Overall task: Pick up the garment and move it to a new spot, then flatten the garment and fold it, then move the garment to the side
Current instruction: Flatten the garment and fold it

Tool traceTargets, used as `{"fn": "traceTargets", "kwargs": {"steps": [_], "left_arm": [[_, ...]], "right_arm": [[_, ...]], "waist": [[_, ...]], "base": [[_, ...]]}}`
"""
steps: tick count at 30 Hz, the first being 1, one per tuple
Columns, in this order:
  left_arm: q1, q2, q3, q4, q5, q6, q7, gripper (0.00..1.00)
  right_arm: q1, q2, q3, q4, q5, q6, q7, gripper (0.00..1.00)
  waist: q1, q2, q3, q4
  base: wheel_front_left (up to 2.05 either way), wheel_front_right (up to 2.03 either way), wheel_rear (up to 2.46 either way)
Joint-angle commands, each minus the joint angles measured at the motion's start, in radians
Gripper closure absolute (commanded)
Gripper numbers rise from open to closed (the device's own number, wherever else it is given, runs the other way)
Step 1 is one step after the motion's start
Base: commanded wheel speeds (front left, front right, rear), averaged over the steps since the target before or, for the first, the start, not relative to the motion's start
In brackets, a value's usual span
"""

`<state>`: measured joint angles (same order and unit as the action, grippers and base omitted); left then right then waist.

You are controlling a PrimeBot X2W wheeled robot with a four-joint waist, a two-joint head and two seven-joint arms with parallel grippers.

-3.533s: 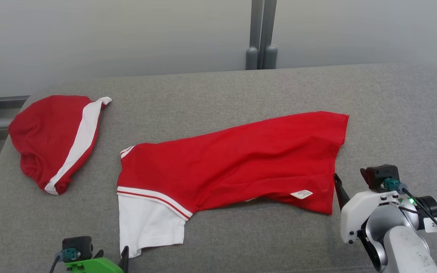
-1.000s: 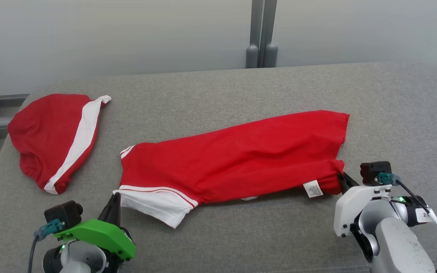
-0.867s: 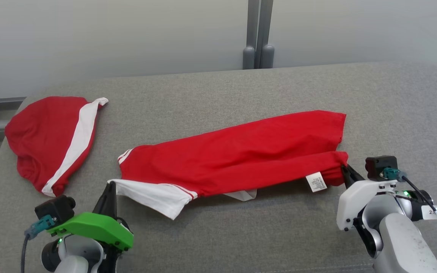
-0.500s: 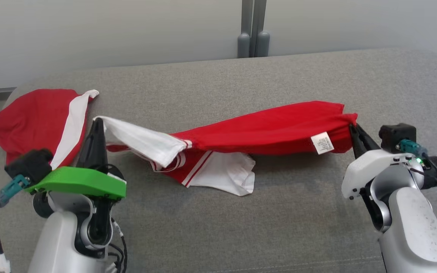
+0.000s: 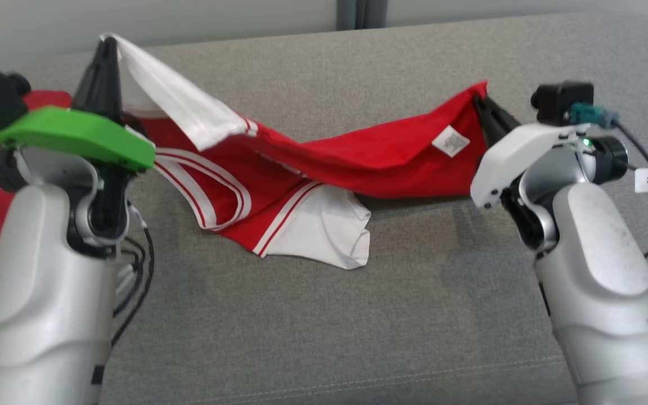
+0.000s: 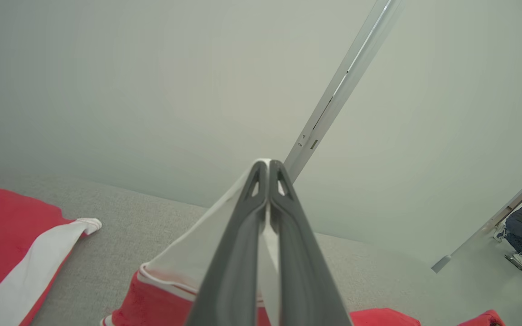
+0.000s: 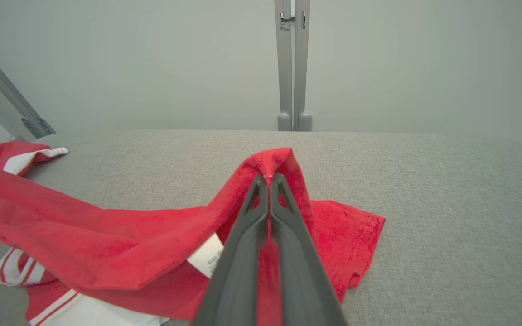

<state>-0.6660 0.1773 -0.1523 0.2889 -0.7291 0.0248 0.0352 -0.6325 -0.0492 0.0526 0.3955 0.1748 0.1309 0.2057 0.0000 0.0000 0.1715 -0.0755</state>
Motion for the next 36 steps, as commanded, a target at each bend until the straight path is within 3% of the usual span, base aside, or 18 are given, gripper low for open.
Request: {"fn": "traceTargets", "kwargs": {"steps": [1,11,20,28,36], "left_arm": [[-0.035,0.004,0.003,0.005,-0.001,-0.003,0.006,1.00],[-0.557,0.110,0.013,0.116,0.039,-0.044,0.075,1.00],[-0.940,0.116,-0.015,0.160,0.070,-0.104,0.054,1.00],[-1.085,0.076,-0.062,0.180,0.093,-0.142,-0.119,1.00],[-1.064,0.095,-0.087,0.192,0.058,-0.155,-0.215,1.00]], "right_arm": [[-0.029,-0.002,0.002,0.005,0.016,0.000,0.001,1.00],[-0.538,-0.022,-0.018,0.168,-0.001,0.000,-0.048,1.00],[-0.858,-0.032,-0.148,0.279,-0.139,0.000,-0.225,1.00],[-0.989,-0.049,-0.261,0.308,-0.340,0.000,-0.417,1.00],[-0.991,-0.050,-0.196,0.232,-0.472,0.000,-0.469,1.00]], "waist": [[0.0000,0.0000,0.102,-0.029],[0.0000,0.0000,0.367,-0.078],[0.0000,0.0000,0.480,-0.083],[0.0000,0.0000,0.460,-0.066],[0.0000,0.0000,0.466,-0.062]], "base": [[0.00,0.00,0.00],[0.00,0.00,0.00],[0.00,0.00,0.00],[0.00,0.00,0.00],[0.00,0.00,0.00]]}}
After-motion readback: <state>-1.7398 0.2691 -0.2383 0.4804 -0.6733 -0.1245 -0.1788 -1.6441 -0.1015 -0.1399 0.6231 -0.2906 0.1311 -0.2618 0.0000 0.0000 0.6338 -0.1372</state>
